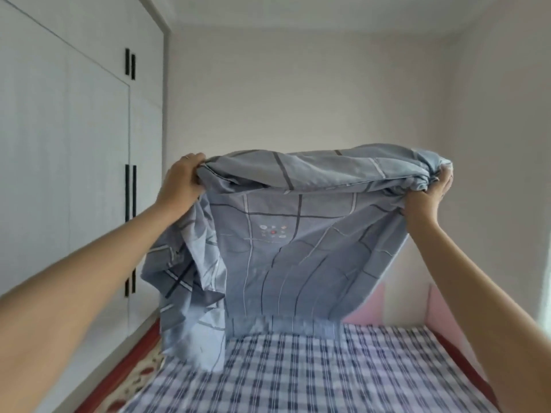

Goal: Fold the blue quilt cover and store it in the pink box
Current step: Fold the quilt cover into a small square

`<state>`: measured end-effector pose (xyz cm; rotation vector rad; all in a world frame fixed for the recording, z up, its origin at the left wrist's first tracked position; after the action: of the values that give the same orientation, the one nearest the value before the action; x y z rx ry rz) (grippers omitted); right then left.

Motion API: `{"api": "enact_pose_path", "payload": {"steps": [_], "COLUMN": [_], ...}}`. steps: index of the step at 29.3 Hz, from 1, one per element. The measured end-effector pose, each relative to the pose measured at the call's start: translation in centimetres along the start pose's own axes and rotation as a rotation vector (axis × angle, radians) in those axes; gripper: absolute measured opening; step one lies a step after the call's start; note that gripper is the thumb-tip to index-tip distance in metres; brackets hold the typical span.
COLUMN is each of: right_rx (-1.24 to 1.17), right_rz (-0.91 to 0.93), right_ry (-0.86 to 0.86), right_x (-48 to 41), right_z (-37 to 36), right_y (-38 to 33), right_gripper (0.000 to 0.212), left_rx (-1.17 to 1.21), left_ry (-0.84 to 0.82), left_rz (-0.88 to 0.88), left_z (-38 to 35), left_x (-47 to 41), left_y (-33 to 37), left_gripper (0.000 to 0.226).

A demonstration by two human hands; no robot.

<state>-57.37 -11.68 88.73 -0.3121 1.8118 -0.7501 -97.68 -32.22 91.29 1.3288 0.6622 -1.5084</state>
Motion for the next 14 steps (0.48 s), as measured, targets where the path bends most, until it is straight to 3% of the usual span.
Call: {"api": "enact_pose_path", "payload": {"steps": [5, 9, 14], "right_rx": [0.111, 0.201, 0.337], "right_rz": [-0.056, -0.147, -0.216], "right_ry": [0.026, 0.040, -0.061], "right_x": [9.6, 16.1, 22.7], "right_z": [4.4, 7.8, 10.4], "right_y": [-0.6, -1.2, -1.4], "right_gripper": [0.058, 0.064, 0.066], "left_rx": [0.008, -0.050, -0.086], "left_ry": [-0.180, -0.351, -0.465], "left_rz": [0.021, 0.026, 0.059], "left_z": [3.5, 5.3, 7.4], "left_x": [8.9, 14.7, 21.6], "left_y": [1.4, 2.1, 2.1], "left_gripper": [0.025, 0.016, 0.014]}}
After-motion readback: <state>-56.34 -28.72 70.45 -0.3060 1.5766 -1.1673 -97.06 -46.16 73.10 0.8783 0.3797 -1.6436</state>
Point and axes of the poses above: each hand's wrist, its own x-axis away from the middle knuckle, its own z-axis out of the back of the hand, y = z × x, the point moved 8 cm from there along -x, towards the middle knuckle, and after that the axes turned 14 degrees about x, right-handed, at the moved point
